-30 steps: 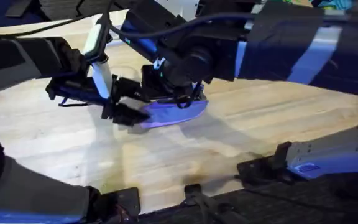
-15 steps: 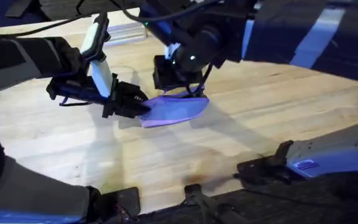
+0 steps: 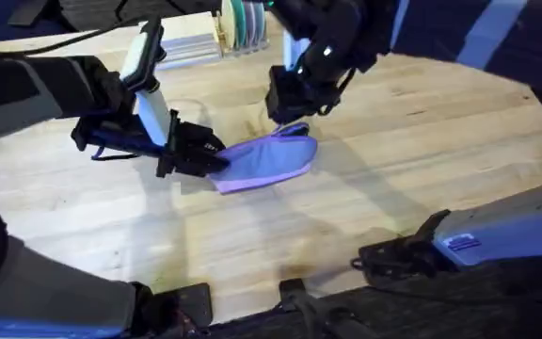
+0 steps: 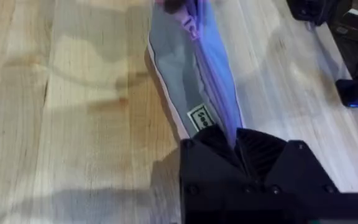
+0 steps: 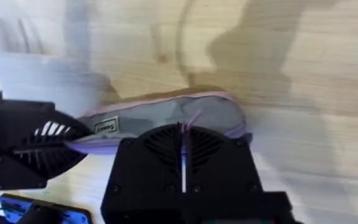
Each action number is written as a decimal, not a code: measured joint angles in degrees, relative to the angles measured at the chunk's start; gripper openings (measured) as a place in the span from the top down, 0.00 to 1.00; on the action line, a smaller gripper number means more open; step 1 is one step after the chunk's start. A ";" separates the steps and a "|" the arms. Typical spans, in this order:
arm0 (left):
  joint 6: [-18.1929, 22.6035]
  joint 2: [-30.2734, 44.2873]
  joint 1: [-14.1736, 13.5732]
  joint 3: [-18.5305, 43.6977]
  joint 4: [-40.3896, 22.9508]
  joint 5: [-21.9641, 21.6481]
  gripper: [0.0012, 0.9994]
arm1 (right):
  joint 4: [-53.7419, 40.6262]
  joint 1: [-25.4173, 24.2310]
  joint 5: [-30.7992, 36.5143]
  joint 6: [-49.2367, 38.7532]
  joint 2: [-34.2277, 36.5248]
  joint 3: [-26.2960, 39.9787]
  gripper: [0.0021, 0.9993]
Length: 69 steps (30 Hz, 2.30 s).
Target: Unzip the bag, pick up the pens from the table one at a time and place them inside, then zip the bag closed.
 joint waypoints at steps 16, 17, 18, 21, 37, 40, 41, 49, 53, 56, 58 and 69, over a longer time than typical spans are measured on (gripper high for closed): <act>-0.02 0.00 -0.31 -0.04 -0.31 -0.28 0.96 | 1.97 -16.36 2.07 -4.43 -0.80 -4.92 0.97; -0.04 0.00 -0.31 -0.04 -0.44 -0.57 0.96 | 3.14 -17.06 3.02 -4.49 -0.83 -5.87 0.97; -0.04 0.00 -0.31 -0.07 -0.60 -0.90 0.96 | 4.70 -17.98 4.01 -4.61 -0.85 -7.33 0.97; -0.02 0.00 -0.31 -0.07 -0.70 -1.00 0.96 | 8.33 -19.63 5.82 -4.61 -0.85 -11.64 0.97; -0.03 0.00 -0.31 -0.07 -0.70 -1.11 0.96 | 14.91 -19.75 6.79 -9.09 -9.17 -16.61 0.51; -0.04 0.00 -0.31 -0.07 -0.70 -1.11 0.96 | 14.98 -19.25 6.79 -11.86 -13.71 -15.00 0.08; -0.02 0.00 -0.31 -0.07 -0.70 -1.11 0.96 | 15.02 -18.94 6.82 -13.00 -15.24 -14.71 0.02; -0.01 0.00 -0.31 -0.07 -0.69 -1.11 0.94 | 12.04 -16.49 6.79 -18.26 -25.02 -14.38 0.00; -0.02 0.00 -0.20 -0.07 -0.88 -1.11 0.35 | 10.45 -16.49 6.82 -19.04 -26.76 -14.38 0.00; -0.19 0.00 -0.05 -0.07 -0.75 -1.13 0.02 | 9.88 -16.49 6.82 -19.24 -27.44 -14.38 0.00; -0.20 0.00 0.02 -0.07 -0.69 -1.11 0.01 | 9.88 -16.49 6.82 -19.26 -27.77 -14.38 0.00; -0.20 -0.65 1.08 -0.07 0.19 -2.65 0.00 | 9.24 -16.49 6.99 -19.40 -27.89 -14.38 0.00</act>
